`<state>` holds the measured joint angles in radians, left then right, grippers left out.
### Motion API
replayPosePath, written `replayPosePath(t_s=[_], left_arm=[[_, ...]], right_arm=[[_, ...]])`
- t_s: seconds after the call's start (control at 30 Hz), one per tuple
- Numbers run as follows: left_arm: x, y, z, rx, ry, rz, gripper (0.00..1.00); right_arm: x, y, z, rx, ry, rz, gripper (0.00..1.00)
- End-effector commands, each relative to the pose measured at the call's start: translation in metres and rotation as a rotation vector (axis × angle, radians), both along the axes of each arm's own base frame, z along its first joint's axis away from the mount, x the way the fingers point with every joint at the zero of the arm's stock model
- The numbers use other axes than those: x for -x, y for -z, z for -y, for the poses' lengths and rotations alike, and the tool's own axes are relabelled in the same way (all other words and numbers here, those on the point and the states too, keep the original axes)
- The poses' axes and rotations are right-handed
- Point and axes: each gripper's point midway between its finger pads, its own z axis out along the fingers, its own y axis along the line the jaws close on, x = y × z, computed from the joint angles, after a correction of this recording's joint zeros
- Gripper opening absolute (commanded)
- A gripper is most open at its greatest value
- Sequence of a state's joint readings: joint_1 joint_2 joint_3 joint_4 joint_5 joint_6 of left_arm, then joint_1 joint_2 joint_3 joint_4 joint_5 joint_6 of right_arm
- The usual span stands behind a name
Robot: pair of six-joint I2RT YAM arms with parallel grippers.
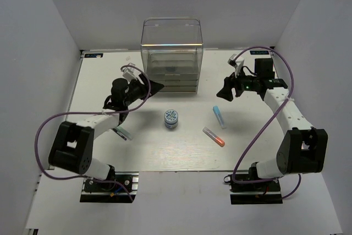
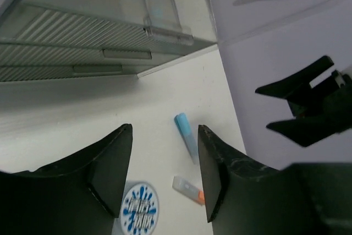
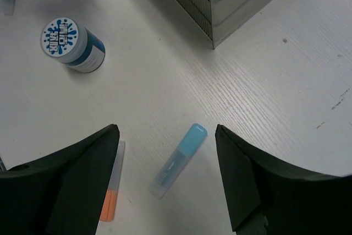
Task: Sort the stationery into containers
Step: Open the storage box at the center of the board.
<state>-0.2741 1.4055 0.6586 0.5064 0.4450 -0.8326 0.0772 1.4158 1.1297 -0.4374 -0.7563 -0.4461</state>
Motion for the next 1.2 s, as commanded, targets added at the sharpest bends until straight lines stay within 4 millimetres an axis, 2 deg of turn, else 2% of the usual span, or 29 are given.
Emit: replayPosePath(t_s=[0.0,0.03,0.13,0.17,0.2,0.23,0.33,0.37,0.4,0.43,0.5,0.6,0.7,0.77,0.9,0.97,1.03,1.07,1.13,1.17], left_arm=[[-0.031,-0.031,0.012,0.091,-0.070,0.086,0.62],[-0.039,-0.028,0.019,0.100,-0.071,0.075,0.64],[-0.054,-0.036,0.027,0.154,-0.109,0.083,0.66],[-0.059,-0.036,0.029,0.162,-0.127,0.083,0.67],[-0.065,-0.027,0.029,0.153,-0.145,0.067,0.67],[-0.069,-0.031,0.032,0.166,-0.154,0.069,0.67],[-0.082,-0.022,0.031,0.162,-0.209,0.052,0.67],[-0.085,-0.030,0.033,0.171,-0.226,0.073,0.67],[-0.089,-0.030,0.033,0.183,-0.237,0.078,0.66],[-0.090,-0.023,0.035,0.175,-0.247,0.066,0.64],[-0.096,-0.027,0.036,0.187,-0.258,0.070,0.61],[-0.100,-0.020,0.039,0.188,-0.272,0.053,0.55],[-0.099,-0.027,0.040,0.216,-0.279,0.083,0.44],[-0.098,-0.030,0.039,0.234,-0.288,0.090,0.32],[-0.098,-0.038,0.040,0.259,-0.276,0.111,0.16],[-0.093,-0.051,0.043,0.276,-0.264,0.137,0.05],[-0.090,-0.054,0.042,0.276,-0.264,0.138,0.01],[-0.085,-0.055,0.046,0.278,-0.254,0.137,0.01],[-0.077,-0.072,0.049,0.288,-0.232,0.171,0.01],[-0.074,-0.071,0.049,0.283,-0.223,0.163,0.01]], right_arm=[[-0.001,-0.002,-0.004,-0.013,0.011,0.019,0.77],[-0.001,-0.001,-0.003,-0.015,0.023,0.009,0.77],[-0.001,0.000,-0.004,-0.018,0.026,0.013,0.77],[0.000,0.000,-0.004,-0.016,0.027,0.011,0.77],[0.000,0.001,-0.005,-0.016,0.026,0.013,0.77],[0.000,0.000,-0.004,-0.017,0.027,0.018,0.77],[-0.001,0.004,-0.003,-0.014,0.032,0.007,0.77],[-0.002,0.002,-0.004,-0.016,0.026,0.018,0.77],[-0.001,0.004,-0.006,-0.014,0.020,0.012,0.77],[-0.001,0.007,-0.005,-0.012,0.022,0.009,0.77],[0.000,0.007,-0.005,-0.013,0.017,0.011,0.77],[0.002,0.010,-0.004,-0.012,0.014,0.007,0.76],[0.004,0.012,-0.007,-0.013,0.002,0.002,0.76],[0.004,0.011,-0.007,-0.011,-0.005,0.008,0.74],[0.009,0.015,-0.009,-0.005,-0.029,0.006,0.73],[0.012,0.014,-0.012,-0.008,-0.050,0.010,0.68],[0.018,0.015,-0.016,-0.006,-0.089,0.021,0.65],[0.024,0.018,-0.019,0.003,-0.121,0.016,0.62],[0.035,0.018,-0.026,0.015,-0.202,0.066,0.62],[0.043,0.020,-0.034,0.018,-0.241,0.072,0.62]])
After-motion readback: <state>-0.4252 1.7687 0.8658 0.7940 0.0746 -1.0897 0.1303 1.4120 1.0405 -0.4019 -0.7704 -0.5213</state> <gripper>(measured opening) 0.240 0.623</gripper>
